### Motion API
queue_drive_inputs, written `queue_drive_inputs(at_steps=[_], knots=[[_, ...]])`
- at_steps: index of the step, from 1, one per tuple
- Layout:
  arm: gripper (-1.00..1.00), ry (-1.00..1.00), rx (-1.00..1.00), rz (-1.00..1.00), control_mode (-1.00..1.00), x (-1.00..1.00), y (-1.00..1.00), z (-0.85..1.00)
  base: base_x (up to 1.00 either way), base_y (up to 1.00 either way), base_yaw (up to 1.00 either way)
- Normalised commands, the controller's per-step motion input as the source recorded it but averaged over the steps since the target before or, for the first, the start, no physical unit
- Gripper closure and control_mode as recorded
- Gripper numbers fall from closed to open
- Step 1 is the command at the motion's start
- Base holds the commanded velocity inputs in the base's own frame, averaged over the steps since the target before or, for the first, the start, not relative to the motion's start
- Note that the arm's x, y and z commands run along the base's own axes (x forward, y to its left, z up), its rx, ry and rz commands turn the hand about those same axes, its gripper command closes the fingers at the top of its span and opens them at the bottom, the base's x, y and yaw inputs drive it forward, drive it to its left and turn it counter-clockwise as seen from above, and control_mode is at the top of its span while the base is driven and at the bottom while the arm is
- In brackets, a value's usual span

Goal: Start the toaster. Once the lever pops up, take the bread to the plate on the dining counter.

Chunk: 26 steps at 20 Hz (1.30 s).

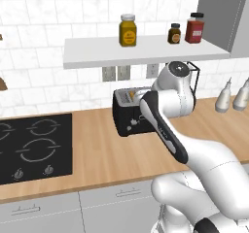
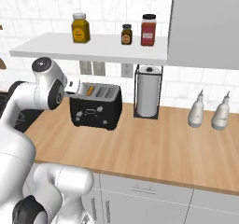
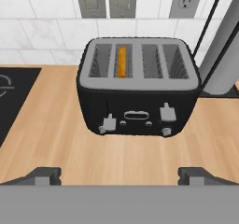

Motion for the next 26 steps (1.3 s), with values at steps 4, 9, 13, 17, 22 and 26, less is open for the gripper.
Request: queue_drive_inputs(at_steps=[4,9,13,17,22,26], knots=[[-1.0,0.0,0.0,0.0,-1.0,0.0,0.0,0.0,0.0,0.0,0.0],[-1.0,0.0,0.0,0.0,-1.0,0.0,0.0,0.0,0.0,0.0,0.0],[-1.0,0.0,0.0,0.0,-1.0,0.0,0.0,0.0,0.0,0.0,0.0],[-1.0,0.0,0.0,0.0,-1.0,0.0,0.0,0.0,0.0,0.0,0.0],[-1.0,0.0,0.0,0.0,-1.0,0.0,0.0,0.0,0.0,0.0,0.0],[-1.0,0.0,0.0,0.0,-1.0,0.0,0.0,0.0,0.0,0.0,0.0]])
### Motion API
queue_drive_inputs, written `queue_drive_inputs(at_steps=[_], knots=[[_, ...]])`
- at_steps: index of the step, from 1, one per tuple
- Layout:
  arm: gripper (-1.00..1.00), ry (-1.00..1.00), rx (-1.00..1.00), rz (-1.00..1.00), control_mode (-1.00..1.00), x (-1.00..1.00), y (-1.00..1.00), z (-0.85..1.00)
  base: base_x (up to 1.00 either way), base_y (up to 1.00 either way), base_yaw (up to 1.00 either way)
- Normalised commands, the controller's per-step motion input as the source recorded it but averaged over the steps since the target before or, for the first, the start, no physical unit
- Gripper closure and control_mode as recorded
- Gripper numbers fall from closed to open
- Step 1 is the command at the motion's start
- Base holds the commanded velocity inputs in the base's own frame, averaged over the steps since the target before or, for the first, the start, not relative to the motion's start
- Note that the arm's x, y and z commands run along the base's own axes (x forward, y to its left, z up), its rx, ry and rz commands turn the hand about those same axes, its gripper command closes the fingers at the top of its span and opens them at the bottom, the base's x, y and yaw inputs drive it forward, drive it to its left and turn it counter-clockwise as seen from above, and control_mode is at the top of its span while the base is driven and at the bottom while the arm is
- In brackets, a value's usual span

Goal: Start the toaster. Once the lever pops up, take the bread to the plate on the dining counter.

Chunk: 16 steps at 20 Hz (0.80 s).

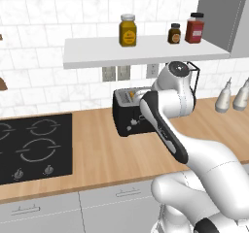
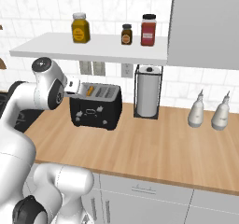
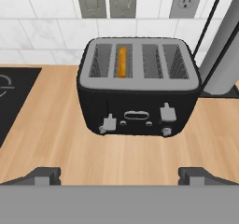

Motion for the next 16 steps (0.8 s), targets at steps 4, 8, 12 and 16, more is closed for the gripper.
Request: queue_drive_inputs(at_steps=[4,8,12,16], knots=[[-1.0,0.0,0.0,0.0,-1.0,0.0,0.0,0.0,0.0,0.0,0.0],[-1.0,0.0,0.0,0.0,-1.0,0.0,0.0,0.0,0.0,0.0,0.0],[-1.0,0.0,0.0,0.0,-1.0,0.0,0.0,0.0,0.0,0.0,0.0],[-1.0,0.0,0.0,0.0,-1.0,0.0,0.0,0.0,0.0,0.0,0.0]])
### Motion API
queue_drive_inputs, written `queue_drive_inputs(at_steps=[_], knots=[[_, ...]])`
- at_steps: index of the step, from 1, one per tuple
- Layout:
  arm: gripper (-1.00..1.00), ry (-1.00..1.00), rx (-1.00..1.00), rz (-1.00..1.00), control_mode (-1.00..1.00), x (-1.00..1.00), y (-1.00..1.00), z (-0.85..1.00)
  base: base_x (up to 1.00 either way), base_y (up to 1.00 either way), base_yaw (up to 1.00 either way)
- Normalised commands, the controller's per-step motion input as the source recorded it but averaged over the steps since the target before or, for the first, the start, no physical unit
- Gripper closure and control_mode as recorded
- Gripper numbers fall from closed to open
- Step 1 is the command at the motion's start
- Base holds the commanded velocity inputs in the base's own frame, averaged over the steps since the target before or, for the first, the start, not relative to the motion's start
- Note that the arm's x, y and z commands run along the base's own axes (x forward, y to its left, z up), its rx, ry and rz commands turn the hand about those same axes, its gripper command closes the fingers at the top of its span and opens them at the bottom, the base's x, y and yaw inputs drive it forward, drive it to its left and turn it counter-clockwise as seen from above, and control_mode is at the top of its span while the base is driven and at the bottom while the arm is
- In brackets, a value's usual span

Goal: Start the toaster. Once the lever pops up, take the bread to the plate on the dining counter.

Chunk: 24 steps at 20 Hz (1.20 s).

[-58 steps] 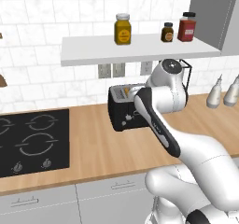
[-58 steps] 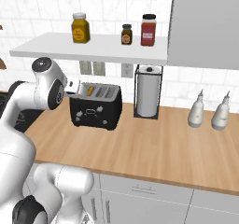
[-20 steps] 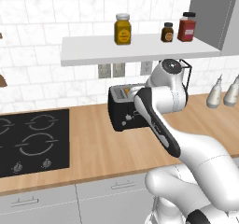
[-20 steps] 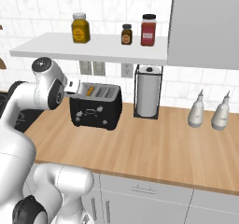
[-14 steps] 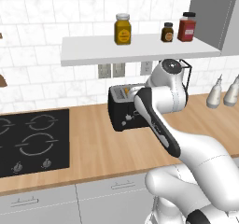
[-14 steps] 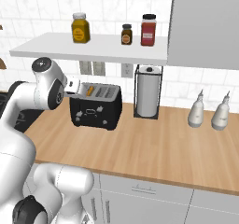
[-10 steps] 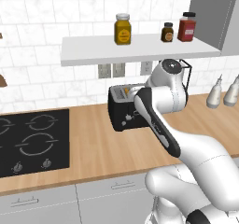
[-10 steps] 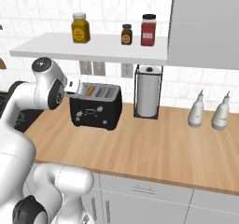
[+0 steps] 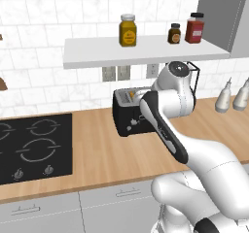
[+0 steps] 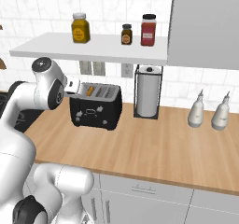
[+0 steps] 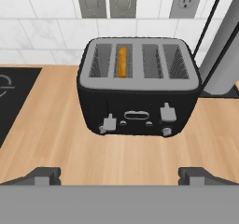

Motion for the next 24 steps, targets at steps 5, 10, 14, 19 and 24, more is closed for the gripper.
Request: queue_drive_inputs(at_steps=[5,10,14,19,24], knots=[[-1.0,0.0,0.0,0.0,-1.0,0.0,0.0,0.0,0.0,0.0,0.0],[-1.0,0.0,0.0,0.0,-1.0,0.0,0.0,0.0,0.0,0.0,0.0],[-1.0,0.0,0.0,0.0,-1.0,0.0,0.0,0.0,0.0,0.0,0.0],[-1.0,0.0,0.0,0.0,-1.0,0.0,0.0,0.0,0.0,0.0,0.0],[-1.0,0.0,0.0,0.0,-1.0,0.0,0.0,0.0,0.0,0.0,0.0]])
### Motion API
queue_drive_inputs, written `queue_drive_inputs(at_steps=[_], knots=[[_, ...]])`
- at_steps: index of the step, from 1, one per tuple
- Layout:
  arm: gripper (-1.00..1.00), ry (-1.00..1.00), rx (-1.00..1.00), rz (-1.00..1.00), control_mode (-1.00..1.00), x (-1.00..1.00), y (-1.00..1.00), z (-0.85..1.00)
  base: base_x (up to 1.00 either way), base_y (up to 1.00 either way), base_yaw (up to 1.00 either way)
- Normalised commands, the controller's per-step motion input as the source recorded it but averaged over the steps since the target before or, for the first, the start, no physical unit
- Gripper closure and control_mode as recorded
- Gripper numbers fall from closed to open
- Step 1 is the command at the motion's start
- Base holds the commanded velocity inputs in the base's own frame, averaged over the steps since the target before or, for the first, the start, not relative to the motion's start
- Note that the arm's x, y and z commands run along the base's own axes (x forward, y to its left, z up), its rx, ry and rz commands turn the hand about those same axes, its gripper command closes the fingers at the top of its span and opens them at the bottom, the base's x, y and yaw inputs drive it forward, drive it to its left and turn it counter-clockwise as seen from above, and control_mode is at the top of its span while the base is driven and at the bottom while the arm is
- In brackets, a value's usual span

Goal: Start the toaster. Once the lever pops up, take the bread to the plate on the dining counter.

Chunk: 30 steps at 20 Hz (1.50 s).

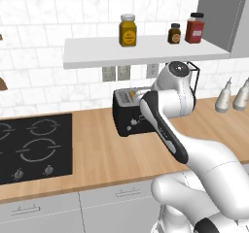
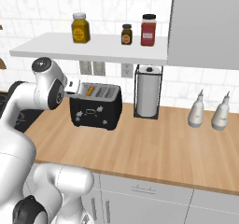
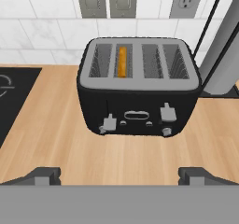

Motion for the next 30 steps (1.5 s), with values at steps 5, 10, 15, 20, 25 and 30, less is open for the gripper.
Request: queue_drive_inputs(at_steps=[5,10,15,20,25,30], knots=[[-1.0,0.0,0.0,0.0,-1.0,0.0,0.0,0.0,0.0,0.0,0.0],[-1.0,0.0,0.0,0.0,-1.0,0.0,0.0,0.0,0.0,0.0,0.0],[-1.0,0.0,0.0,0.0,-1.0,0.0,0.0,0.0,0.0,0.0,0.0],[-1.0,0.0,0.0,0.0,-1.0,0.0,0.0,0.0,0.0,0.0,0.0],[-1.0,0.0,0.0,0.0,-1.0,0.0,0.0,0.0,0.0,0.0,0.0],[-1.0,0.0,0.0,0.0,-1.0,0.0,0.0,0.0,0.0,0.0,0.0]])
